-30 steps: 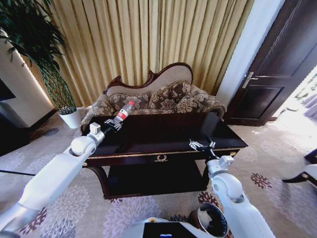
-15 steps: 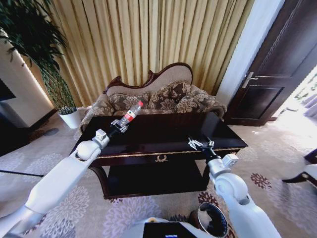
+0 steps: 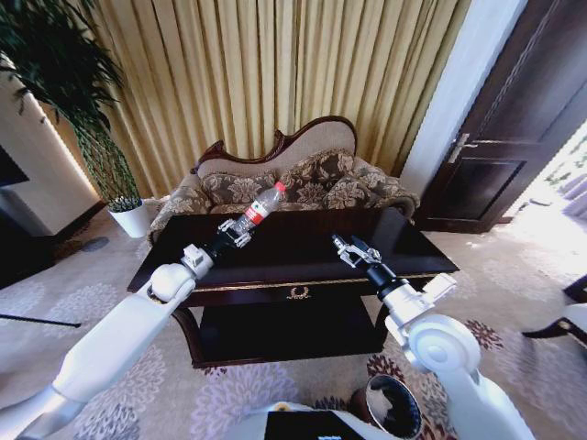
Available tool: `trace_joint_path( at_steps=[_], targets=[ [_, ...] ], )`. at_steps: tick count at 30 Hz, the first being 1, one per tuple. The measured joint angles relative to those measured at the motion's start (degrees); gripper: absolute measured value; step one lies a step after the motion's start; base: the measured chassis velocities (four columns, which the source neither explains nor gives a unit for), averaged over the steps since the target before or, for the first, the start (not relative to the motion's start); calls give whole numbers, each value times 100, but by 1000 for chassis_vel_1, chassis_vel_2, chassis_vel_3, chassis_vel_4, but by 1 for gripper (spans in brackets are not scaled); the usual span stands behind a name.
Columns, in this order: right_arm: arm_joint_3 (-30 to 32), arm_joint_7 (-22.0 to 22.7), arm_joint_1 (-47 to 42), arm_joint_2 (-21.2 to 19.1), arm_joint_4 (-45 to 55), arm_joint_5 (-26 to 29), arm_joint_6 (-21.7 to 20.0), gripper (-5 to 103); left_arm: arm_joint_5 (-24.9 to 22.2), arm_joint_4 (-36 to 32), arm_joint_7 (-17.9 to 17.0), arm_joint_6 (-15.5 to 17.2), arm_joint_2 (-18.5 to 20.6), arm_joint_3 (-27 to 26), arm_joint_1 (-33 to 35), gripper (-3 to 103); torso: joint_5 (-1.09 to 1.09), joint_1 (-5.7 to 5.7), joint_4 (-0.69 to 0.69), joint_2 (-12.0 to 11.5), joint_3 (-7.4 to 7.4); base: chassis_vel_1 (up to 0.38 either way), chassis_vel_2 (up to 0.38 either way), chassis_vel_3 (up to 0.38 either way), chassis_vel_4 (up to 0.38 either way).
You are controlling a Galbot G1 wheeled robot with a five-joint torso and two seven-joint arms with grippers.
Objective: Move to the front of the table and place the trash on the table into the trash bin.
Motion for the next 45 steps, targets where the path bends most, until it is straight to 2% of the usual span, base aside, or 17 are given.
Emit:
trace_joint_path(
  at_steps=[12, 26, 30, 45],
  targets=[
    [-299, 0, 201, -86, -312, -26, -148, 100, 34, -176, 16, 18, 31, 270, -160, 42, 1, 0, 0, 0, 0, 0, 0, 0, 0],
    [-321, -66, 548, -108, -611, -44, -113, 100, -293, -441, -292, 237, 1, 833, -554, 42, 1, 0, -1, -1, 0, 0, 0, 0, 0],
    [-340, -131, 718, -112, -787, -49, -73, 100, -356, -547, -391, 353, -43, 1134, -683, 42, 1, 0, 0, -1, 1, 0, 0, 0, 0],
    [-716, -172, 1249, -181, -1208, 21, 28, 100, -561, -651, -438, 431, -17, 1506, -883, 42, 1, 0, 0, -2, 1, 0, 0, 0, 0]
  ],
)
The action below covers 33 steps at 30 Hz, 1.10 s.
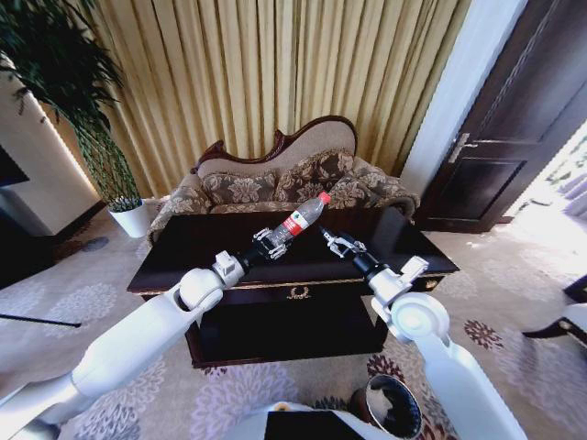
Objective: Move to the front of the table and place the trash on the table into the trash bin.
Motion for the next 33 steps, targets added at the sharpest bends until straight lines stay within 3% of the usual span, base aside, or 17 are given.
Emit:
trace_joint_path(
  at_steps=[33],
  targets=[
    [-119, -42, 104, 112, 114, 65, 1, 100, -121, 105, -55, 73, -121, 476, -425, 42, 0, 0, 0, 0, 0, 0, 0, 0, 0]
  ],
)
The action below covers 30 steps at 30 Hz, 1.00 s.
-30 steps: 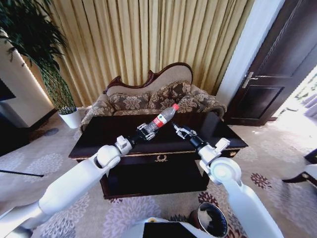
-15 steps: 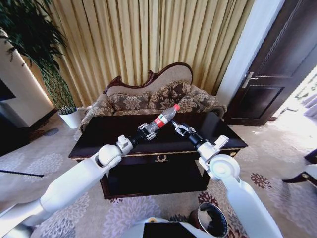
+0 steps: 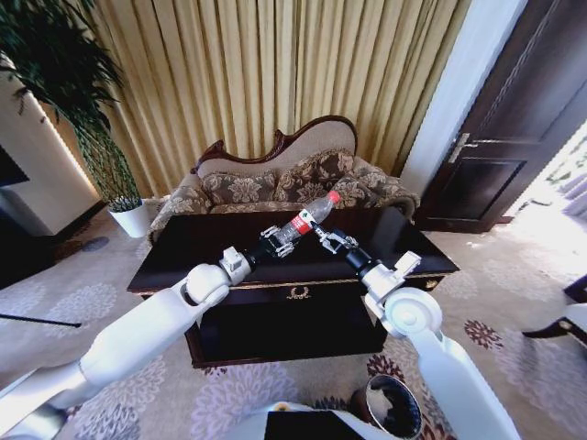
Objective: Move to the front of the table and place the trash on the table into the trash bin.
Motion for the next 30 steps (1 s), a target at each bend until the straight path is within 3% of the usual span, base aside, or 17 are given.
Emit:
trace_joint_path(
  at_steps=[30],
  targets=[
    [-54, -7, 2, 94, -21, -146, -5, 100, 24, -10, 17, 23, -79, 440, -162, 42, 0, 0, 0, 1, 0, 0, 0, 0, 0]
  ],
)
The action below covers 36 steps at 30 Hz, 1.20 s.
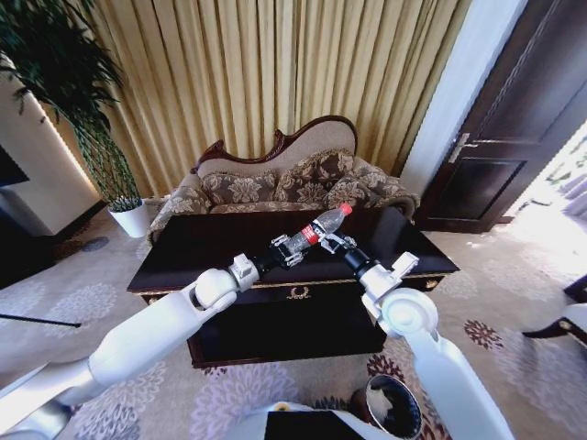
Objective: Move to the front of the table and place the trash on the table into the trash bin.
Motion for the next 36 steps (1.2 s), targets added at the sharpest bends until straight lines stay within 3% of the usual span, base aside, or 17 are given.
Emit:
trace_joint_path(
  at_steps=[7, 11, 12, 14, 17, 19, 20, 23, 26, 29, 32, 36],
  targets=[
    [30, -10, -13, -29, 21, -3, -1, 102, 2, 7, 2, 1, 4, 17, 29, 42, -1, 0, 0, 0, 0, 0, 0, 0, 0],
    [31, -36, -29, -27, 13, -78, 5, 91, 3, 7, -15, -2, 13, 16, 45, 42, 0, 0, 0, 0, 0, 0, 0, 0, 0],
    [28, -62, -45, -28, 8, -117, 9, 81, 1, 6, -19, -3, 10, 17, 49, 42, 0, 0, 0, 0, 0, 0, 0, 0, 0],
    [28, -83, -62, -33, 8, -140, 12, 81, 1, 7, -20, -4, 9, 20, 51, 42, 0, 0, 0, 0, 0, 0, 0, 0, 0],
    [71, -161, -120, -50, 9, -164, 14, 64, 0, 15, -19, -4, 1, 29, 56, 42, 0, 0, 0, 0, 0, 0, 0, 0, 0],
    [82, -176, -130, -55, 9, -164, 14, 64, -1, 17, -18, -3, -2, 29, 55, 42, 0, 0, 0, 0, 0, 0, 0, 0, 0],
    [108, -197, -145, -67, 13, -163, 13, 55, -1, 20, -11, -2, -7, 30, 55, 42, 0, 0, 0, 0, 0, 0, 0, 0, 0],
    [138, -207, -158, -82, 24, -162, 12, 55, -2, 23, 1, -2, -13, 26, 48, 42, 0, 0, 0, 0, 0, 0, 0, 0, 0],
    [152, -210, -174, -89, 37, -159, 13, 42, -6, 20, 10, -2, -20, 13, 47, 42, 0, 0, 0, 0, 0, 0, 0, 0, 0],
    [158, -211, -190, -89, 43, -158, 16, 39, -8, 11, 2, -2, -20, 2, 59, 42, 0, 0, 0, 0, 0, 0, 0, 0, 0],
    [166, -219, -222, -85, 58, -155, 25, 32, -25, -62, -167, 64, -12, -39, 122, 42, 0, 0, 0, 0, 0, 0, 0, 0, 0],
    [168, -226, -241, -86, 69, -152, 26, 32, -85, -111, -313, 177, 10, -111, 162, 40, 0, 0, 0, 0, 0, 0, 0, 0, 0]
  ],
)
